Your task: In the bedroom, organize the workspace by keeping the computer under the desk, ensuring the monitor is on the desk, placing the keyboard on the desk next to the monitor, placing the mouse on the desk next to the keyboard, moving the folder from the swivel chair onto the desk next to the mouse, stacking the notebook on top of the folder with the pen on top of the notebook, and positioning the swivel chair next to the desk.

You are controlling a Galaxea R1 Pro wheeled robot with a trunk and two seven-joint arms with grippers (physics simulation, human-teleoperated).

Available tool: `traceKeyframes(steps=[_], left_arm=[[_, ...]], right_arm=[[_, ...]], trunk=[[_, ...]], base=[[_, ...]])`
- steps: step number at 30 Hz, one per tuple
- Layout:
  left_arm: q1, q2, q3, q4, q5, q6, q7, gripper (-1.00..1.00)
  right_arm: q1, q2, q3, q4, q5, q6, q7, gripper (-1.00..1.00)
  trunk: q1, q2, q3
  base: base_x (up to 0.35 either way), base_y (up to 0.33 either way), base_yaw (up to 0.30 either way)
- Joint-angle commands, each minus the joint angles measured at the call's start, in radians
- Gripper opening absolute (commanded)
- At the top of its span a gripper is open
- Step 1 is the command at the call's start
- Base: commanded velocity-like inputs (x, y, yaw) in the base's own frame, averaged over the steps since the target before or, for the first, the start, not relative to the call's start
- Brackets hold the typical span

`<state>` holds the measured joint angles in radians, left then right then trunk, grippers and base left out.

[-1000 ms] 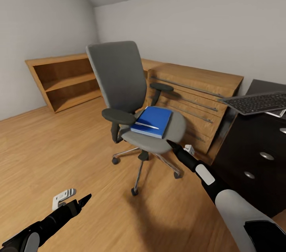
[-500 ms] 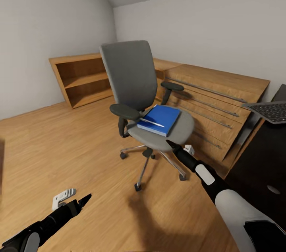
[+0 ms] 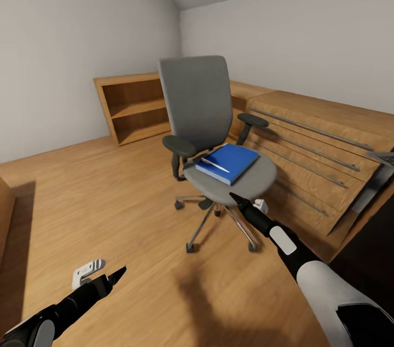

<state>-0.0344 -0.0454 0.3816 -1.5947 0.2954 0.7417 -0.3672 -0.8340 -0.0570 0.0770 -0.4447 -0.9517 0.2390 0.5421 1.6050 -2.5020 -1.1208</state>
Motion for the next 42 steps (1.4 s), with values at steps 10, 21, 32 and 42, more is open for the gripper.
traceKeyframes(steps=[10,21,32,42], left_arm=[[-0.001,0.000,-0.026,0.000,-0.004,0.018,-0.002,1.00],[-0.001,0.001,-0.036,0.000,-0.005,0.018,-0.002,1.00],[-0.001,0.001,-0.035,-0.001,-0.004,0.014,-0.002,1.00],[-0.001,0.001,-0.034,0.005,-0.047,0.009,0.005,1.00]], right_arm=[[0.021,0.001,0.009,0.000,-0.006,-0.093,0.000,1.00],[0.032,0.004,0.010,0.001,-0.006,-0.143,-0.004,1.00],[0.035,0.030,0.011,0.005,0.016,-0.142,-0.119,1.00],[0.085,0.062,0.010,0.025,0.218,-0.228,-0.302,1.00]], trunk=[[-0.001,0.000,-0.001],[-0.001,0.000,-0.001],[-0.003,0.001,0.019],[-0.024,0.037,0.054]], base=[[-0.290,-0.099,0.001],[-0.307,-0.126,0.000],[-0.090,-0.009,0.000],[-0.002,0.000,0.000]])
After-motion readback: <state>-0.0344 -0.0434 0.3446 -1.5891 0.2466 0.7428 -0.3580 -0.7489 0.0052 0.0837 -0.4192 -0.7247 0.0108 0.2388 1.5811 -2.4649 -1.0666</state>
